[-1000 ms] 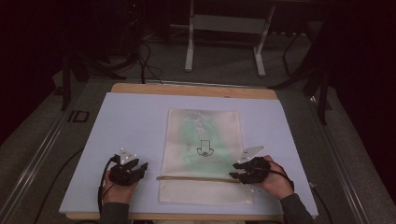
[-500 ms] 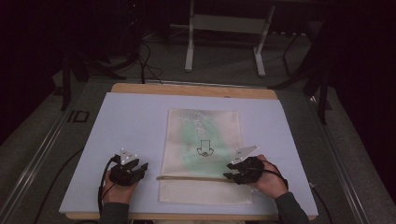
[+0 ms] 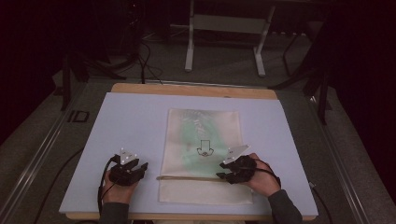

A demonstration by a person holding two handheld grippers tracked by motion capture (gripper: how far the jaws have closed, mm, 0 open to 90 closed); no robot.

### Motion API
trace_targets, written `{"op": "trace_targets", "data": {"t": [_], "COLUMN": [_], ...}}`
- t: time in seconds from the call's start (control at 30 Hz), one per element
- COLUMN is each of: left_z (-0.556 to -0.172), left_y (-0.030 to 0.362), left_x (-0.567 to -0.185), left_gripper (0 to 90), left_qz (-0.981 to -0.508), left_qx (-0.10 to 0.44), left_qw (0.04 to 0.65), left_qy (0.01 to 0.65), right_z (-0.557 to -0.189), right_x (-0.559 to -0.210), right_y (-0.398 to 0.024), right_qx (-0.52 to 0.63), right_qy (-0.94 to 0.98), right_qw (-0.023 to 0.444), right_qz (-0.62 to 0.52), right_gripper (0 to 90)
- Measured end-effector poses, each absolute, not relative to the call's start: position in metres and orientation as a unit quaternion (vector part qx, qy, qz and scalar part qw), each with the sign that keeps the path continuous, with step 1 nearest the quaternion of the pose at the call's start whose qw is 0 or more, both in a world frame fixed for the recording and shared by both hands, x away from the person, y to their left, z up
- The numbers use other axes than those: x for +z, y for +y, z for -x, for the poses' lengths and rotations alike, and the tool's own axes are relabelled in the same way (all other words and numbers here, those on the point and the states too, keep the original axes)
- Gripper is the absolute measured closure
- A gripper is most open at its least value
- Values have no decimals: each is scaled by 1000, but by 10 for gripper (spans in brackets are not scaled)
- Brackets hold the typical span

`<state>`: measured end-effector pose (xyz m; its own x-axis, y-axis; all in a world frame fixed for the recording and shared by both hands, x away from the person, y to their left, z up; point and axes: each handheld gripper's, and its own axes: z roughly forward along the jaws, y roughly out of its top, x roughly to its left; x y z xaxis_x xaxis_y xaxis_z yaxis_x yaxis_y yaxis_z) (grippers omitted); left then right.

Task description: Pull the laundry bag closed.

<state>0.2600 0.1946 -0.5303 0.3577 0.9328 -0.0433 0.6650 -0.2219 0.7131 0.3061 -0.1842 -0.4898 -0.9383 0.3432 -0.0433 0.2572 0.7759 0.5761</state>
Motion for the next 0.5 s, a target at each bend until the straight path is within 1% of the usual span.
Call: {"op": "trace_targets", "data": {"t": [0.5], "left_z": [-260], "left_y": [194], "left_x": [-530], "left_gripper": [577], "left_qz": [-755], "left_qx": [202], "left_qw": [331], "left_qy": [529], "right_z": [-307], "right_x": [-492], "right_y": [-166], "right_qx": [297], "right_qy": [942], "right_qw": [65], "right_qz": [-144], "right_gripper": [600]}}
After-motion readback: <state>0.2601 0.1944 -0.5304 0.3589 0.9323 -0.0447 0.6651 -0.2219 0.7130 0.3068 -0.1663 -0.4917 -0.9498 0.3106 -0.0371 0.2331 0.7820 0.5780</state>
